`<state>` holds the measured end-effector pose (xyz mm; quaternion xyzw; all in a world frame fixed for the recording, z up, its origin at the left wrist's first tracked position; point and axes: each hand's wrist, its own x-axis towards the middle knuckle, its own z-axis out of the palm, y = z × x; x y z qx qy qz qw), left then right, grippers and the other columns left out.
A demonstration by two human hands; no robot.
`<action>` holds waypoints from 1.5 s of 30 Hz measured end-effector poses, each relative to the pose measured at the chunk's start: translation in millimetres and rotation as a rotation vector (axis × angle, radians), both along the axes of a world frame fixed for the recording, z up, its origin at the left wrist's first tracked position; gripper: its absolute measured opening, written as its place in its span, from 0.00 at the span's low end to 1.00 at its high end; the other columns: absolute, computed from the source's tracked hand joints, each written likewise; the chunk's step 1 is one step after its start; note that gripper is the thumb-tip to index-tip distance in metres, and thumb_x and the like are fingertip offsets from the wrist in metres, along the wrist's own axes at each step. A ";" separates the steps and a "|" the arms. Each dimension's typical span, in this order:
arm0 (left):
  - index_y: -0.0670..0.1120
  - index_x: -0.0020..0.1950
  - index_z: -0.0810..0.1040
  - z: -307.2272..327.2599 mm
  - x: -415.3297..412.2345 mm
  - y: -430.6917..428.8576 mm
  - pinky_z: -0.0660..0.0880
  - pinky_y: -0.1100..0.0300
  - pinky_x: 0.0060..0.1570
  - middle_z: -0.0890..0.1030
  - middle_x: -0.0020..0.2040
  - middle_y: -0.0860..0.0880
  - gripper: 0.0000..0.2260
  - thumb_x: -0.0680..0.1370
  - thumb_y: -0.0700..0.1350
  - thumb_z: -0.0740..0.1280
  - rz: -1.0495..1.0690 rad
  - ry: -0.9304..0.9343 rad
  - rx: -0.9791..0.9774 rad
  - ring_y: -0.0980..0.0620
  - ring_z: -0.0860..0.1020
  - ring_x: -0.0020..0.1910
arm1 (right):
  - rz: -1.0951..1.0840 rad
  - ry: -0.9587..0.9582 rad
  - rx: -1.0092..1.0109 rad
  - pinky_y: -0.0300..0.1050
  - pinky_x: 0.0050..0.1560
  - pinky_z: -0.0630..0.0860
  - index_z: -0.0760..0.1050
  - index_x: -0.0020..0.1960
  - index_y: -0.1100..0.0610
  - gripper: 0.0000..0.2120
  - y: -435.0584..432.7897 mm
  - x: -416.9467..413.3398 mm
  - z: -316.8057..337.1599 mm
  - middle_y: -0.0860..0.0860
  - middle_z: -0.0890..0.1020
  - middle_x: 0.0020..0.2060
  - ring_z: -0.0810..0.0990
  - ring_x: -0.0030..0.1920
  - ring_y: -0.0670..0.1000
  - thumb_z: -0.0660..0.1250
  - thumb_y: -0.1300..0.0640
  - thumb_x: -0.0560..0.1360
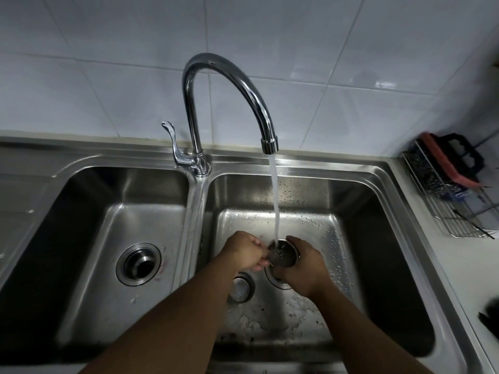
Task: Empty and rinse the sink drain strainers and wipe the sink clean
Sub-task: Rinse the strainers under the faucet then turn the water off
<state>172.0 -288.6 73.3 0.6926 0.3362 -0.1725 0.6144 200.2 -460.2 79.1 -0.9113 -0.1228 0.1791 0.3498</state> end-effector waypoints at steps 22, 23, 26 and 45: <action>0.43 0.46 0.84 6.9 2.0 -7.0 0.83 0.57 0.41 0.87 0.40 0.46 0.03 0.74 0.40 0.76 0.042 -0.098 -0.144 0.51 0.86 0.40 | -0.159 0.195 0.200 0.49 0.53 0.83 0.76 0.62 0.51 0.32 -13.9 7.3 -7.7 0.47 0.83 0.53 0.82 0.54 0.49 0.83 0.58 0.60; 0.42 0.46 0.85 7.1 0.8 -3.7 0.82 0.58 0.39 0.87 0.40 0.46 0.03 0.74 0.40 0.76 0.064 -0.100 -0.138 0.51 0.86 0.40 | -0.161 0.195 0.210 0.45 0.50 0.82 0.76 0.61 0.50 0.32 -10.9 7.4 -6.9 0.46 0.83 0.52 0.82 0.53 0.47 0.83 0.57 0.60; 0.42 0.45 0.84 5.2 -3.7 6.3 0.83 0.58 0.39 0.87 0.40 0.45 0.02 0.75 0.39 0.75 0.128 -0.092 -0.109 0.51 0.86 0.39 | -0.168 0.199 0.234 0.33 0.41 0.77 0.77 0.55 0.45 0.29 -1.8 5.9 -1.8 0.41 0.84 0.47 0.82 0.49 0.41 0.84 0.54 0.59; 0.47 0.45 0.84 2.2 -8.5 13.8 0.79 0.59 0.38 0.87 0.44 0.49 0.02 0.76 0.41 0.74 0.062 -0.046 -0.069 0.51 0.86 0.41 | -0.260 0.305 0.344 0.53 0.54 0.83 0.78 0.58 0.48 0.33 -2.9 11.7 7.7 0.46 0.83 0.51 0.83 0.52 0.49 0.82 0.55 0.54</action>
